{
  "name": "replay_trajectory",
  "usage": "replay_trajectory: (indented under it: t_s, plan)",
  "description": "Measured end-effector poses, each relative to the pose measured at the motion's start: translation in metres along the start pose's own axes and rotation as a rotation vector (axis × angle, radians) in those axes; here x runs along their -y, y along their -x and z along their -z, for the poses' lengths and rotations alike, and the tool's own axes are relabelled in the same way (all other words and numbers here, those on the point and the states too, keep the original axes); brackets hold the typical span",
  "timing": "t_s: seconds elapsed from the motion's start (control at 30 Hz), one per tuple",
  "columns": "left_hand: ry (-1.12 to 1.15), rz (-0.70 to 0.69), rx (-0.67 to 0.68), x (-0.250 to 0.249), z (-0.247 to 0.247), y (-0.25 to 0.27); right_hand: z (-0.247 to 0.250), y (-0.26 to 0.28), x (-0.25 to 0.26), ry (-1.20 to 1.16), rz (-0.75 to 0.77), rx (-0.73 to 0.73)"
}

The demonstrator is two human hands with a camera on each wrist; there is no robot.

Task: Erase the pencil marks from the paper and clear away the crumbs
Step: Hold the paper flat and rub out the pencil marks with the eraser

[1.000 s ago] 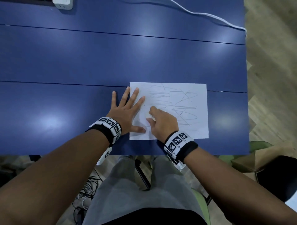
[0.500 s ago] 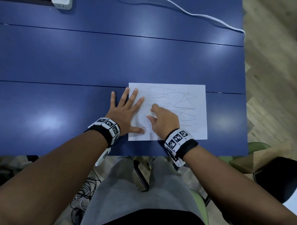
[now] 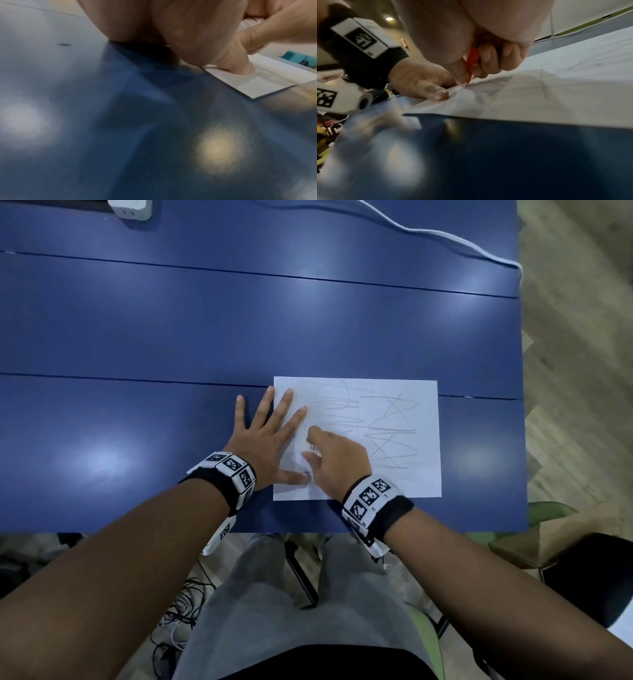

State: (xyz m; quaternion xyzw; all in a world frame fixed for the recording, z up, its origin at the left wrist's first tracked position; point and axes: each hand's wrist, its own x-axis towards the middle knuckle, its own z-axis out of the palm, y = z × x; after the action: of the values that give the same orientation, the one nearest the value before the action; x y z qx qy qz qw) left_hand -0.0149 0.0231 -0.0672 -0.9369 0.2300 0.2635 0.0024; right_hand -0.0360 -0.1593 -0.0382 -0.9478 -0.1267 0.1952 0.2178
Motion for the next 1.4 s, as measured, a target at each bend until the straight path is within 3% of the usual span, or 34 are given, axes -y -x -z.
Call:
replay_trajectory:
  t_s: [0.07,0.33,0.5,0.7,0.8,0.97,1.1,1.27,1.4]
  plan:
    - [0.001,0.002,0.008,0.000,0.000,-0.001,0.000,0.004,-0.004,0.022,0.014,0.060]
    - [0.008,0.002,-0.009,0.000,0.000,-0.001,-0.003,0.005,-0.006,-0.001,-0.136,-0.034]
    - [0.013,-0.062,-0.046,0.003,-0.004,0.011,-0.005,0.004,-0.006,-0.012,-0.109,-0.069]
    - [0.029,-0.081,0.019,-0.003,-0.010,0.029,-0.006,0.009,-0.006,-0.009,-0.089,-0.116]
    - [0.013,-0.074,0.035,-0.004,-0.007,0.029,-0.003,0.014,-0.005,0.004,-0.069,-0.084]
    - [0.032,-0.071,0.030,-0.004,-0.009,0.028,-0.011,0.034,-0.001,0.083,0.041,0.115]
    - [0.027,-0.069,0.025,-0.005,-0.010,0.027,-0.008,0.027,-0.004,0.067,-0.064,0.053]
    - [0.014,-0.070,0.007,-0.005,-0.012,0.028,-0.016,0.036,0.009,0.051,0.016,0.090]
    - [0.028,-0.075,0.011,-0.004,-0.012,0.027,-0.011,0.027,0.005,0.032,-0.069,0.026]
